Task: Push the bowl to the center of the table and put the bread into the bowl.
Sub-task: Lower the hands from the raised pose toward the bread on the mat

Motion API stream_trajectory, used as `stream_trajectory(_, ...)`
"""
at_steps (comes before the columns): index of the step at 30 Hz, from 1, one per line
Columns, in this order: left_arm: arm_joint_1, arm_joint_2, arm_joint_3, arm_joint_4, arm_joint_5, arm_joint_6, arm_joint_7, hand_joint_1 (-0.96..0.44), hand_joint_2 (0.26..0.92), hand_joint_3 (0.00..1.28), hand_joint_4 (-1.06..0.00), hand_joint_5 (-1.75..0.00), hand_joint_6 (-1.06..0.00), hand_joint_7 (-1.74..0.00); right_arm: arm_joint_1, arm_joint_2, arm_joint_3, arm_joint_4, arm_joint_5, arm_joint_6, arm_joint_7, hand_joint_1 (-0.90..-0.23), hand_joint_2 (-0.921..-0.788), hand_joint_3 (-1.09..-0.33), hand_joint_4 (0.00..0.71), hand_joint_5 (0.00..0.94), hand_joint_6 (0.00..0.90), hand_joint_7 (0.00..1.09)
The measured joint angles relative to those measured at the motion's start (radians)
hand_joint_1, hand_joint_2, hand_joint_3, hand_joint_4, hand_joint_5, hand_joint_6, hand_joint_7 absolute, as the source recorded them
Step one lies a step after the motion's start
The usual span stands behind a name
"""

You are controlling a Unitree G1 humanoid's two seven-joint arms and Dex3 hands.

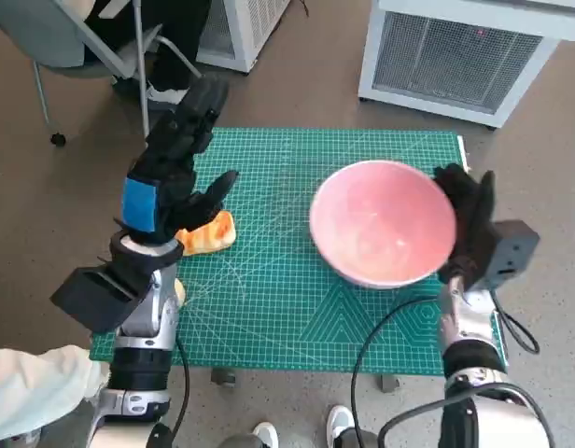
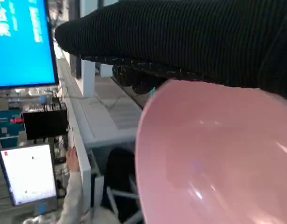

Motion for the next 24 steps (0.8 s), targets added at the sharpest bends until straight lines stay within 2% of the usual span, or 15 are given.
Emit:
stream_trajectory(7,0.014,0.005,0.003,-0.033,0.005,0.006,0.013,-0.51,0.921,0.28,-0.35,0.00,-0.48,-0.01,-0.030,0.044,-0.033,0.002,0.032,0.023,0.025,-0.484,-0.921,-0.848,0.212,0.003,0.031,0.39)
stream_trajectory(17,0.041,0.016,0.006,-0.075,0.010,0.021,0.039,-0.53,0.921,0.28,-0.34,0.00,-0.48,0.00,-0.077,0.078,-0.045,0.007,0.031,0.027,0.029,-0.472,-0.921,-0.849,0.193,0.000,0.082,0.30)
stream_trajectory(24,0.067,0.029,0.007,-0.100,0.011,0.033,0.045,-0.52,0.921,0.28,-0.33,0.00,-0.47,0.00,-0.099,0.097,-0.042,0.013,0.027,0.037,0.025,-0.470,-0.921,-0.845,0.178,0.000,0.081,0.27)
